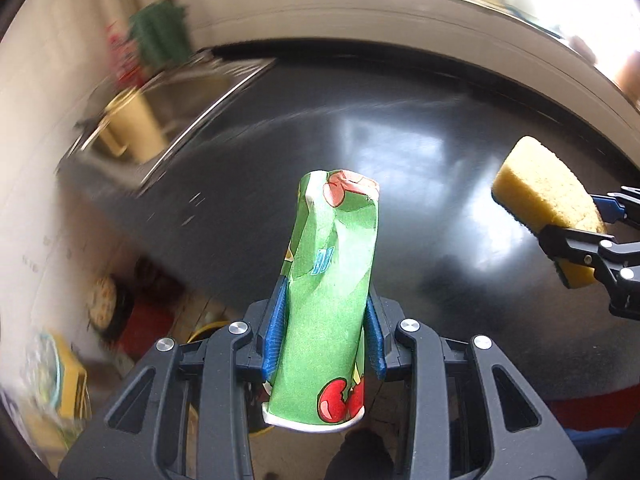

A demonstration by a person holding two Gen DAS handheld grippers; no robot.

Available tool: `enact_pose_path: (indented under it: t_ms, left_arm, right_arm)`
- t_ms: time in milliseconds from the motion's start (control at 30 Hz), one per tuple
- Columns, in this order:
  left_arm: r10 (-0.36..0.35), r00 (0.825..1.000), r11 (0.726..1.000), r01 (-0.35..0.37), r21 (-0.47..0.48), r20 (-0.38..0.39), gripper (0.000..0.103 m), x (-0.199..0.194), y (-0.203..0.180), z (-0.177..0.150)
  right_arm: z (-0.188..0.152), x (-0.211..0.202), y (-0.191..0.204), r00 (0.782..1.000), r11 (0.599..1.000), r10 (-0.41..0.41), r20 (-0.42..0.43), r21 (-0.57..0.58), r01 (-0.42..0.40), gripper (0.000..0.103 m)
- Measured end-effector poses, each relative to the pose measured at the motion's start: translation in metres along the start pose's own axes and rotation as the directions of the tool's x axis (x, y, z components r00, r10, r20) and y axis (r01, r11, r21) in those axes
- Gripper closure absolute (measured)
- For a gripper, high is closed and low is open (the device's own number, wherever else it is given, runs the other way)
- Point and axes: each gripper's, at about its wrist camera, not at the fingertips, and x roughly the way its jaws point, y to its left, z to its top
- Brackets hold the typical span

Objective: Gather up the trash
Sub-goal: 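Carry cup and sponge over the bin and open both tools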

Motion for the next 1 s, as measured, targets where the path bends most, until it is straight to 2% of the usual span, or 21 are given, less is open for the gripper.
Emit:
enact_pose_path:
  t_ms: [133,300,367,500,600,700,833,1000]
  left_arm:
    - [0.069,0.997,0.991,-0.073,-0.111,-0.04,0.069,-0.004,0.052,-0.034]
    - [0.127,0.984,0.958,-0.153,-0.242,-0.122,0.069,-0.004,0.112,-0.084]
    - [0.135,0.979,0.945,-0.174,-0.278,-0.154,0.069,-0.004,0.125,-0.102]
    - [0.101,0.975,0.919,-0.167,-0.357,-0.196,0.069,0.005,0.151,-0.133]
    - [0.075,0.972,0.899,-0.163,-0.407,-0.223,0.069,0.024,0.171,-0.149]
    - [0.051,0.969,0.884,-0.156,-0.441,-0.242,0.069,0.046,0.186,-0.16]
    - [0.04,0.969,0.89,-0.145,-0.432,-0.245,0.069,0.067,0.196,-0.161]
    - [0.021,0.97,0.882,-0.131,-0.452,-0.241,0.069,0.08,0.205,-0.161]
  right_arm:
    - [0.014,0.027,0.066,0.995,0.987,0.087,-0.052,-0.13,-0.093,0.045]
    - [0.022,0.055,0.139,0.979,0.946,0.161,-0.122,-0.264,-0.188,0.045]
    - [0.023,0.068,0.167,0.97,0.926,0.185,-0.155,-0.304,-0.225,0.045]
    - [0.026,0.101,0.217,0.95,0.895,0.216,-0.227,-0.343,-0.285,0.045]
    - [0.024,0.122,0.238,0.935,0.884,0.218,-0.279,-0.349,-0.31,0.045]
    - [0.024,0.151,0.26,0.932,0.879,0.181,-0.313,-0.374,-0.296,0.045]
    - [0.023,0.179,0.273,0.928,0.88,0.135,-0.349,-0.388,-0.273,0.045]
    - [0.03,0.201,0.278,0.92,0.887,0.11,-0.376,-0.38,-0.261,0.045]
